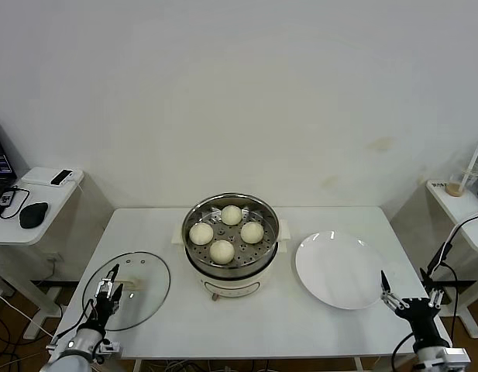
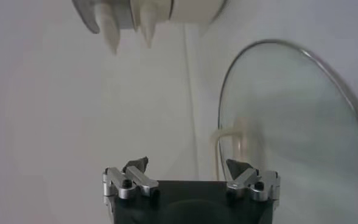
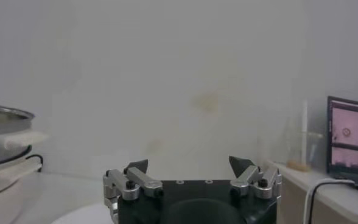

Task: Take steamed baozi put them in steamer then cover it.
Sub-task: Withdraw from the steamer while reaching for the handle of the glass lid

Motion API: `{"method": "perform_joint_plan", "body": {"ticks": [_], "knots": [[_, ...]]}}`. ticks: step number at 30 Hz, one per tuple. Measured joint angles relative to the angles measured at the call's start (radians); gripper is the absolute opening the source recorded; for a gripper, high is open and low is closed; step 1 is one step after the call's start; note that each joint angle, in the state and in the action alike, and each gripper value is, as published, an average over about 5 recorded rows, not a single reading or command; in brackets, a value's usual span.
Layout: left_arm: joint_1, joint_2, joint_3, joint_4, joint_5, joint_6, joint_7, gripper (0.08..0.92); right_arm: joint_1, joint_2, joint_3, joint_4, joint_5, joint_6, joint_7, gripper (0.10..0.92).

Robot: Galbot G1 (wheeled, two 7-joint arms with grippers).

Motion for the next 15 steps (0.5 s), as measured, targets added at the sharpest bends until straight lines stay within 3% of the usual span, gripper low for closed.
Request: {"method": "perform_joint_plan", "body": {"ticks": [15], "knots": [[-0.139,0.007,0.06,0.125,0.0,-0.001,0.006,0.81,-0.022,0.014,0.002,0.003,0.003,0.002,-0.006,0.823]]}}
